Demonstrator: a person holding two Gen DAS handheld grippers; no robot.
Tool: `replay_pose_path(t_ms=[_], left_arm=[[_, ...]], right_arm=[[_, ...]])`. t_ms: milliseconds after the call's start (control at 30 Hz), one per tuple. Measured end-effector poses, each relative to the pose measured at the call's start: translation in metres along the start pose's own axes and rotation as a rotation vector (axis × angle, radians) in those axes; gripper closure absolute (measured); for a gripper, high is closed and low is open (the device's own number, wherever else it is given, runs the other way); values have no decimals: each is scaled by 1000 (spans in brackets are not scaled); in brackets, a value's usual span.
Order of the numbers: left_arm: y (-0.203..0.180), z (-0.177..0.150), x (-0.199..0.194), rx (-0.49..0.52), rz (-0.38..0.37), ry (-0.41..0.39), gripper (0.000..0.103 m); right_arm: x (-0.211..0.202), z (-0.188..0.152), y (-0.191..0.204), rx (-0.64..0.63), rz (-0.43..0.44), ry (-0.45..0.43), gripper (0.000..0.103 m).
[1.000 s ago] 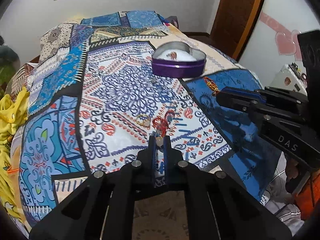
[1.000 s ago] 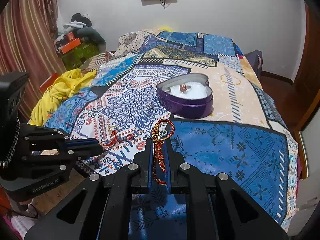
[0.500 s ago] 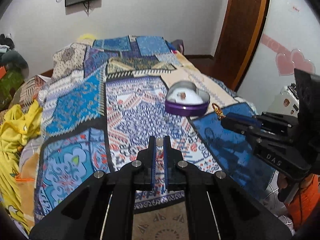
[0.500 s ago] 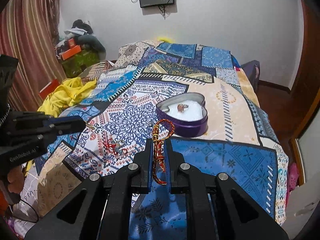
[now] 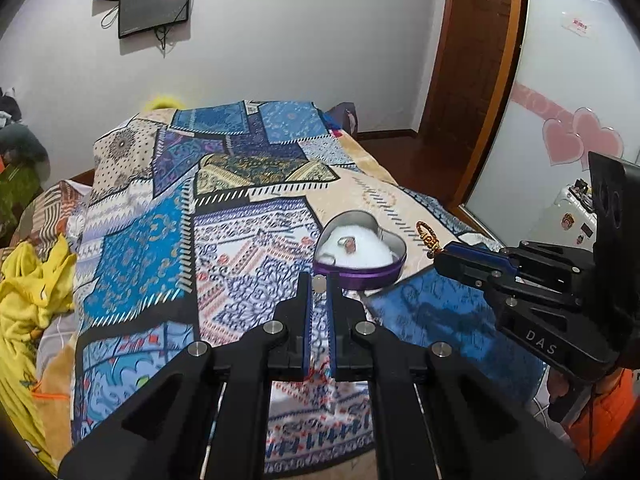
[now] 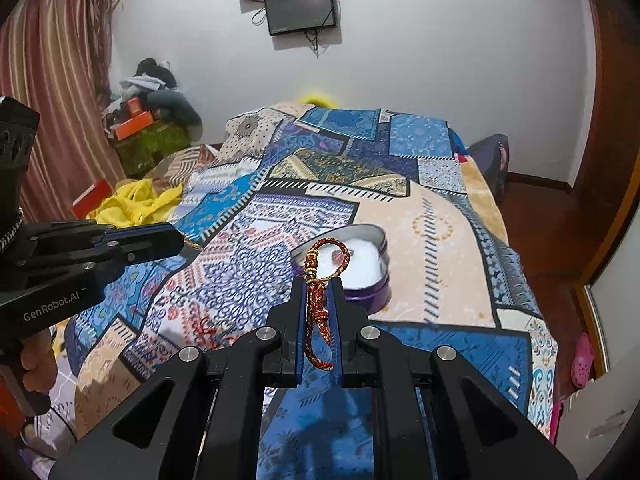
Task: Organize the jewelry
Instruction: 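Carry both bracelets into the purple tin and open both tools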
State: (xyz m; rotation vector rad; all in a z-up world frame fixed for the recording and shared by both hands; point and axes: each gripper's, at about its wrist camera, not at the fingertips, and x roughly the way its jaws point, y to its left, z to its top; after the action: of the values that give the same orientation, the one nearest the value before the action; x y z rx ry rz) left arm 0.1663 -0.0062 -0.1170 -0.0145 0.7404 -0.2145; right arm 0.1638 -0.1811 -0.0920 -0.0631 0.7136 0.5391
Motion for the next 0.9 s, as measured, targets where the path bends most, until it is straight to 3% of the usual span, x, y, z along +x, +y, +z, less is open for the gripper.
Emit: replay_pose_path(t_ms=[900], left_arm=[[-3,35,78,3,-84,65,98]], right_arm=[[52,33,-29,9,-12,20,94]])
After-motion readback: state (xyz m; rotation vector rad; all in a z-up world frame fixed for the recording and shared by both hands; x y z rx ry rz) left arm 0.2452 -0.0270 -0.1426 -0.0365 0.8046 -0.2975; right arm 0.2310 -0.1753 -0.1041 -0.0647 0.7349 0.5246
